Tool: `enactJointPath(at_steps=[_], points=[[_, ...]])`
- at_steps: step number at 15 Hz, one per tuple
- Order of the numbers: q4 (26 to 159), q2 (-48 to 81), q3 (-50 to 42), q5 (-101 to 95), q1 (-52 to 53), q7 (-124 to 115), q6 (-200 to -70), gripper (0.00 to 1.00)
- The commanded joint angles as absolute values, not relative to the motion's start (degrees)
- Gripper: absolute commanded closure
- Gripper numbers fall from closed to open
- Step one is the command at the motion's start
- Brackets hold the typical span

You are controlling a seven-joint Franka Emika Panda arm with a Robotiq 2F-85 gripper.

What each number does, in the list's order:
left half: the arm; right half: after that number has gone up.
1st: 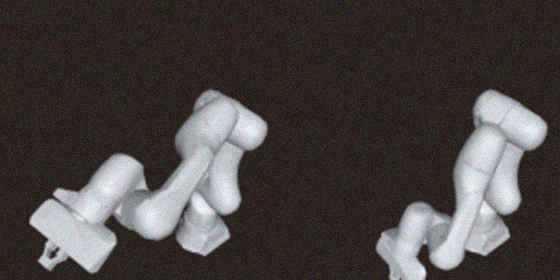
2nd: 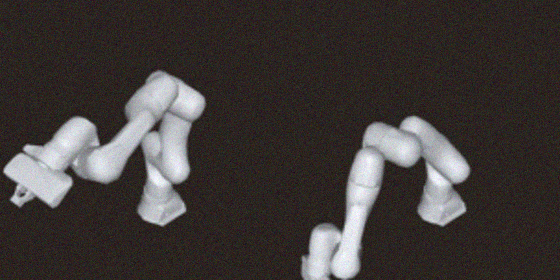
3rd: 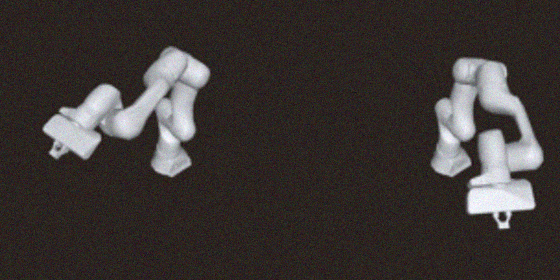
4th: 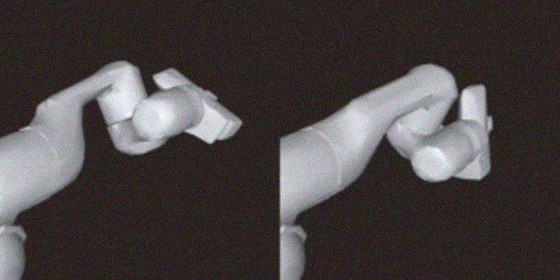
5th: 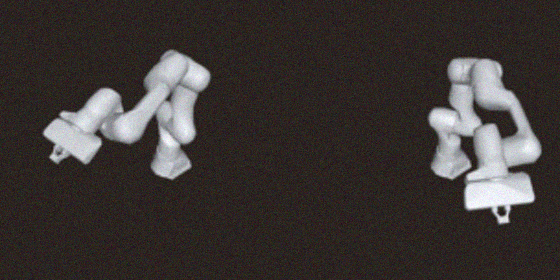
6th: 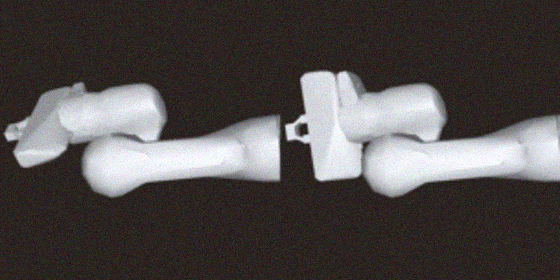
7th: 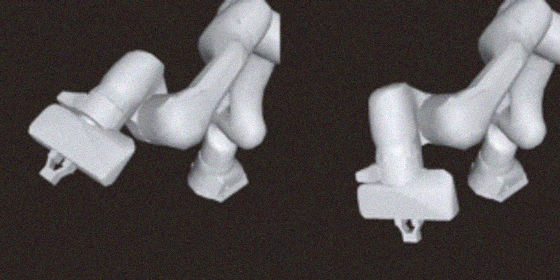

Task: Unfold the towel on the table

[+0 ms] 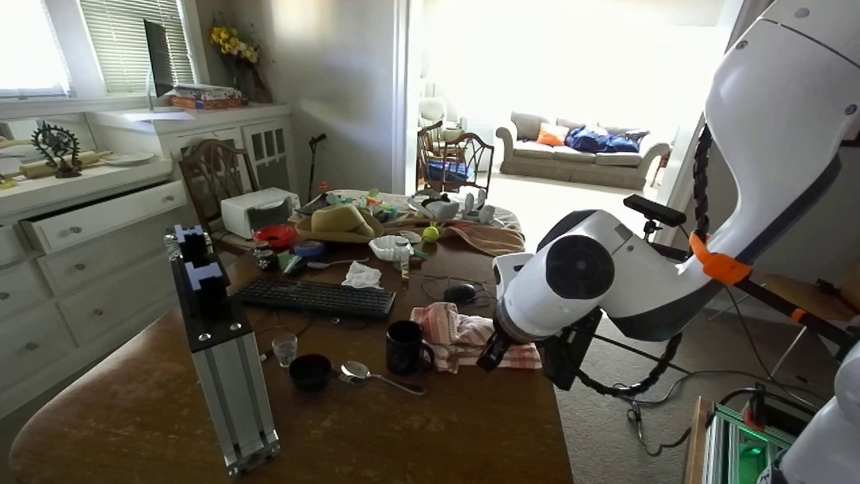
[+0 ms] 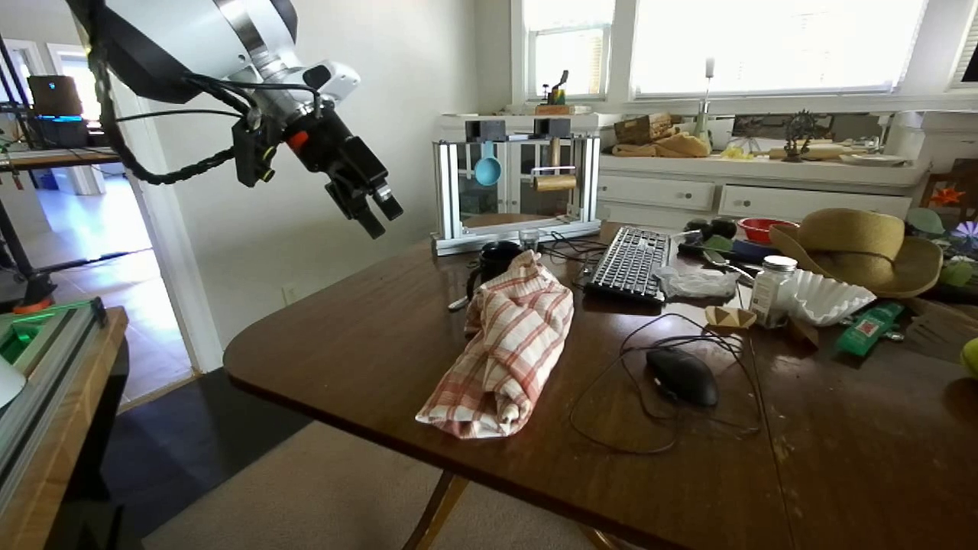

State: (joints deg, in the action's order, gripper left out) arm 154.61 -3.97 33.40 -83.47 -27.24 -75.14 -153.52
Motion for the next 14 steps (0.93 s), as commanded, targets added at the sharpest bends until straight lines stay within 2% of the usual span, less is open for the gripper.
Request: enactJointPath(at_steps=[1, 11, 14], points=[[154.53, -3.81, 33.38, -83.99, -27.24, -75.65, -153.52, 0.00], [153.61, -2.29, 33.98, -84.75, -26.87, -77.18, -151.69, 0.00], [152.02, -0.15, 34.88, -91.29, -26.58, -82.70, -148.42, 0.00]])
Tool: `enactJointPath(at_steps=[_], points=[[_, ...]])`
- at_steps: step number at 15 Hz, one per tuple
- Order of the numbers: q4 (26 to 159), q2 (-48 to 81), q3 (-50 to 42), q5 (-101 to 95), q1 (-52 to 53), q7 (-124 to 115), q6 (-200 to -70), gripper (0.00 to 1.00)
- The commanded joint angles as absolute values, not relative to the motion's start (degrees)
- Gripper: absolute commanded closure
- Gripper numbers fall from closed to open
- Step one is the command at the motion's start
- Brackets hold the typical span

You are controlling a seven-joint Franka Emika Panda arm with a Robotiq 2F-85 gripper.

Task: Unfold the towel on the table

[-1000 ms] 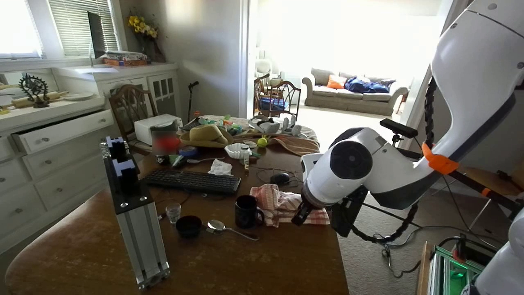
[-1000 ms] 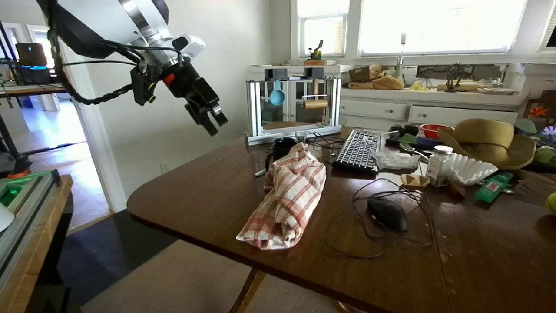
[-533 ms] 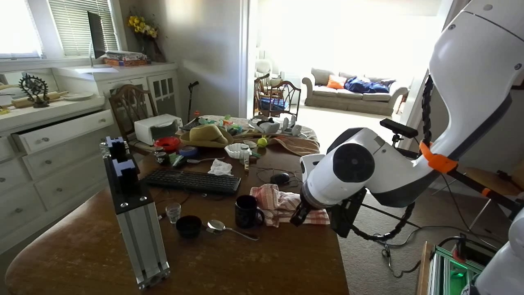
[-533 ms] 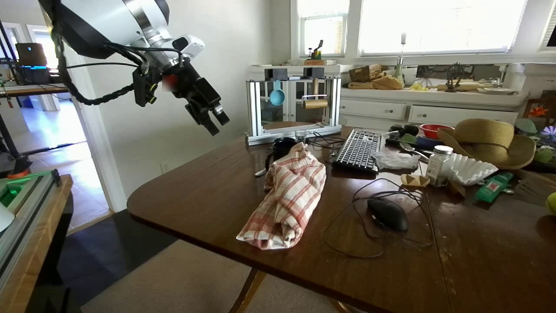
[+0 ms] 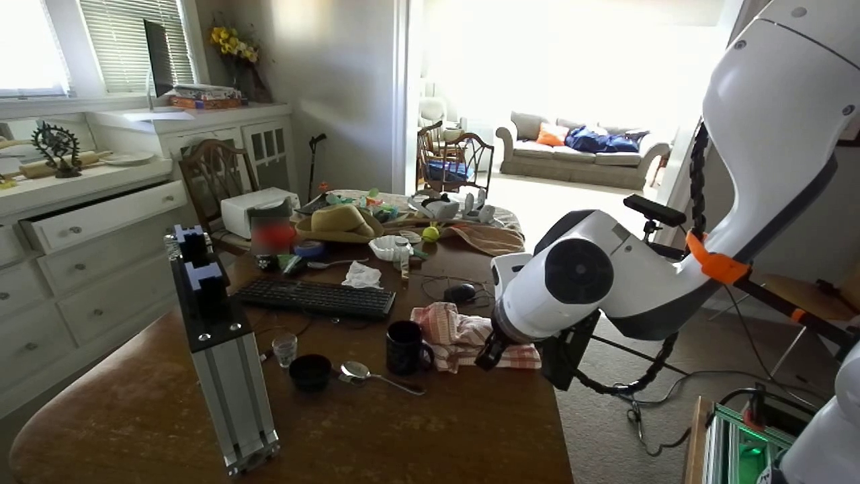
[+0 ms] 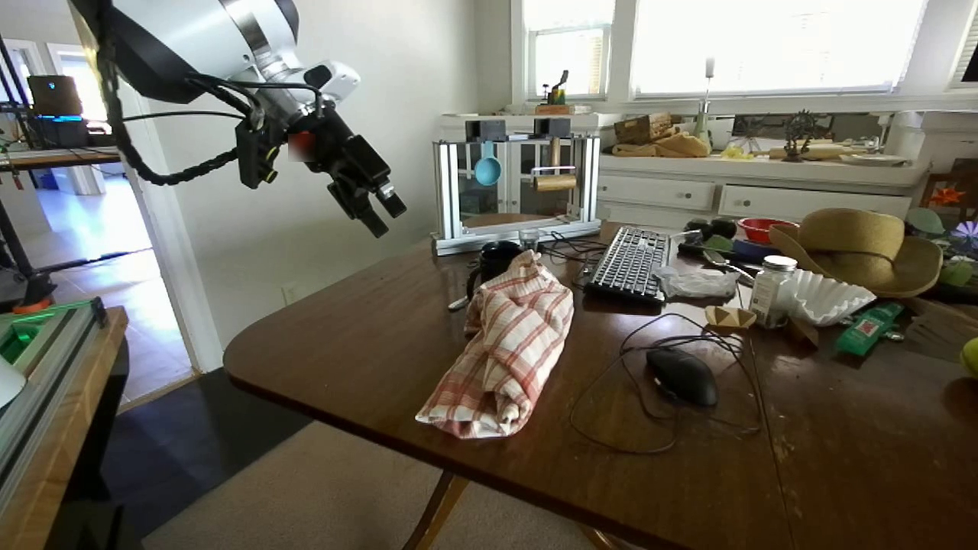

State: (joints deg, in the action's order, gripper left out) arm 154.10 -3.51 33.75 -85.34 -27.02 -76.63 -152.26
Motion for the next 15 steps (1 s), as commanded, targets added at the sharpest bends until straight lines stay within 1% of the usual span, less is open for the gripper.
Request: enactJointPath(at_steps=[1, 4, 5, 7, 11, 15], points=[[151.59, 0.81, 35.04, -92.69, -26.50, -83.47, -147.26, 0.00], [149.34, 6.09, 35.38, -98.16, -26.27, -87.42, -142.73, 0.00], [148.74, 7.44, 24.69, -99.99, -15.38, -89.06, -141.69, 0.00], [147.15, 10.83, 20.27, -102.17, -10.84, -92.72, -141.36, 0.00], [142.99, 17.17, 14.10, -110.49, -4.06, -100.22, -141.95, 0.00], [139.30, 22.80, 11.70, -117.02, -2.08, -105.32, -139.27, 0.00]])
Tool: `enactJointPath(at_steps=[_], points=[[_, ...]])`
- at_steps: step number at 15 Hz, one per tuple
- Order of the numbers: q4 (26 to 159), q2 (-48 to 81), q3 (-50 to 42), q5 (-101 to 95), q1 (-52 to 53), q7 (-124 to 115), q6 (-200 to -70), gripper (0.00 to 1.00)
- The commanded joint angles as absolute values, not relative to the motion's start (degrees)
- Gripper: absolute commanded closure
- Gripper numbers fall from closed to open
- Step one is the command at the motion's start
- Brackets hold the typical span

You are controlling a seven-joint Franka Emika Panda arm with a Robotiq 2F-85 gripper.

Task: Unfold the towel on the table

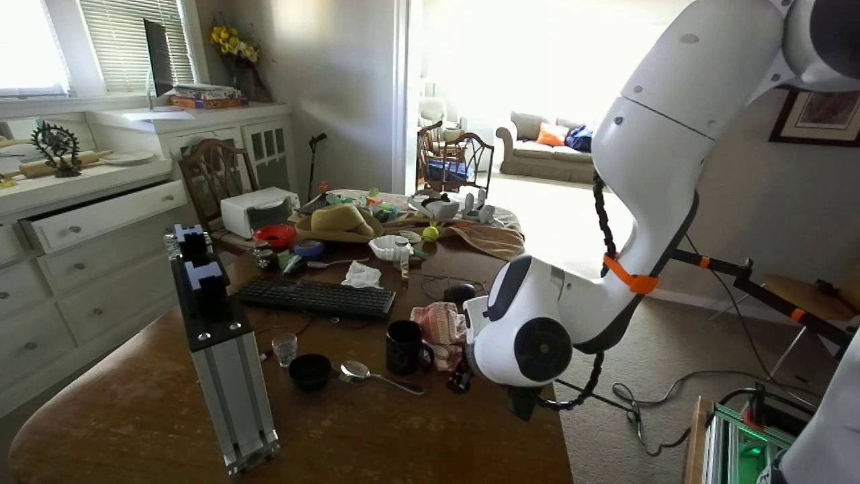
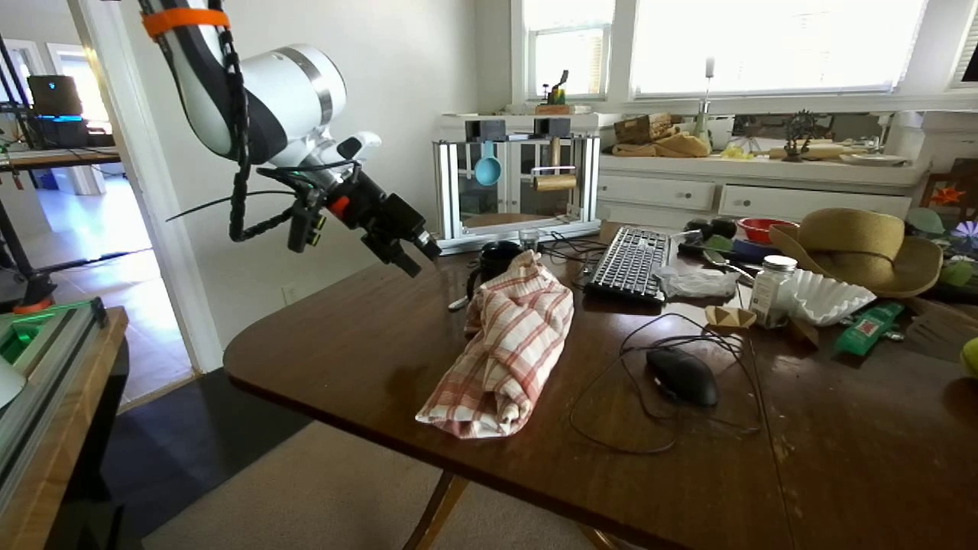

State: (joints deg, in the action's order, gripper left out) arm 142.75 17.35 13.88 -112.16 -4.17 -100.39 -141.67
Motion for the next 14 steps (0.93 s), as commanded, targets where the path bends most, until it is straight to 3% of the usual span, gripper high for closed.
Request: enactJointPath(at_steps=[1, 10, 13, 14], points=[[138.73, 24.00, 11.34, -117.64, -1.80, -105.90, -137.93, 0.00], [135.13, 30.88, 10.78, -118.47, -1.68, -107.64, -132.78, 0.00], [134.55, 31.98, 10.82, -117.31, -1.54, -108.75, -130.39, 0.30], [134.39, 32.30, 10.85, -117.29, -1.52, -109.40, -129.72, 0.35]])
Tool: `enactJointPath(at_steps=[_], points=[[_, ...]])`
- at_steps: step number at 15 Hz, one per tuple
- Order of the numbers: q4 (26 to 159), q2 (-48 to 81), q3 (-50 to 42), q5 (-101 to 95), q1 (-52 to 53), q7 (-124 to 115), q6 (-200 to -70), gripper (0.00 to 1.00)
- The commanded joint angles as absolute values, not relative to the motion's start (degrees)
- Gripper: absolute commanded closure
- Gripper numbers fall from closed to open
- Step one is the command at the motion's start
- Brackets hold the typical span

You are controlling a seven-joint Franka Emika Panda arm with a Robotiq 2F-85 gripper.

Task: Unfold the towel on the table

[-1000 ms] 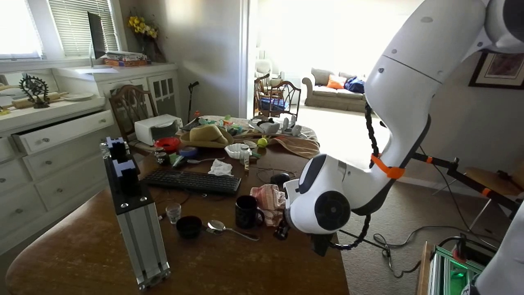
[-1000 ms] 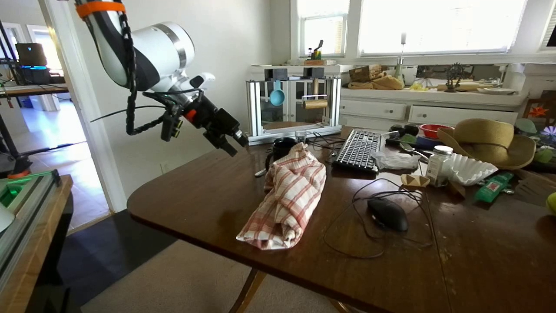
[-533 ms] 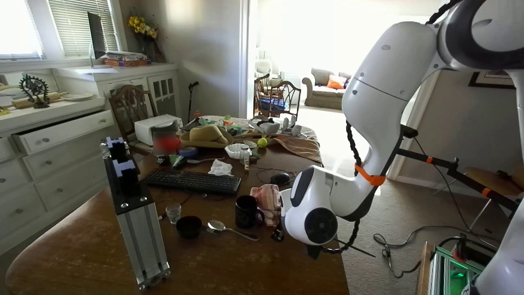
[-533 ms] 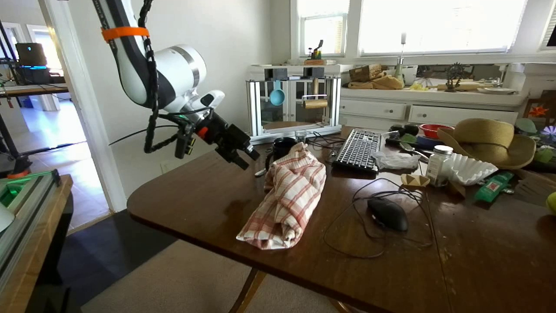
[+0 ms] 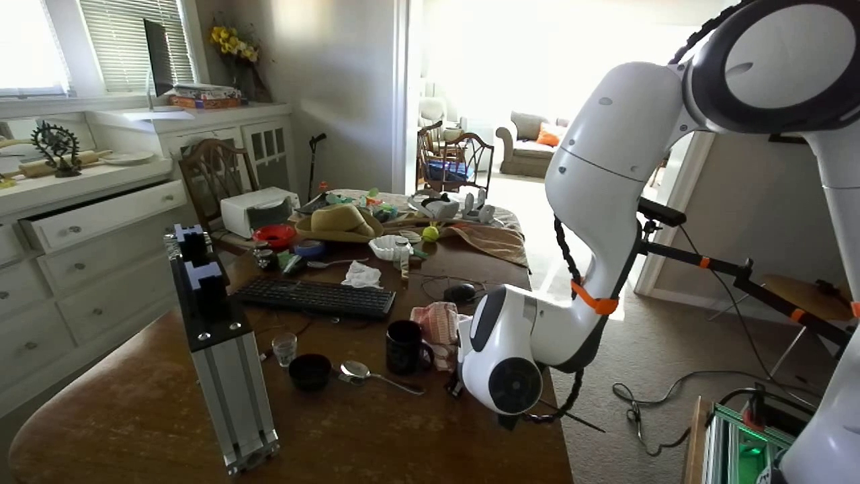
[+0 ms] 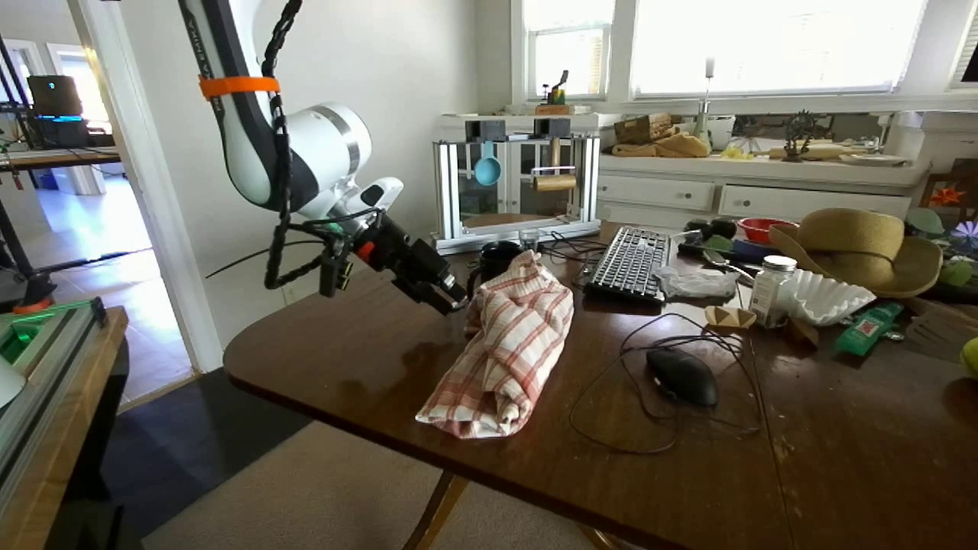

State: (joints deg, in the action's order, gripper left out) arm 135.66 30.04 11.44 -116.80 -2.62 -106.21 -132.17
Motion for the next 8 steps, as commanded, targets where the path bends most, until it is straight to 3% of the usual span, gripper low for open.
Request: enactJointPath(at_steps=[1, 3, 6, 7, 8], points=[[134.22, 32.67, 10.80, -117.18, -1.61, -109.85, -129.26, 0.38], [133.86, 33.40, 10.72, -116.96, -1.75, -110.44, -128.53, 0.36], [133.58, 34.29, 10.65, -116.96, -1.84, -111.37, -128.05, 0.43], [133.57, 34.56, 10.66, -117.09, -1.81, -111.36, -127.94, 0.52], [133.53, 34.78, 10.70, -117.07, -1.85, -111.45, -127.94, 0.50]])
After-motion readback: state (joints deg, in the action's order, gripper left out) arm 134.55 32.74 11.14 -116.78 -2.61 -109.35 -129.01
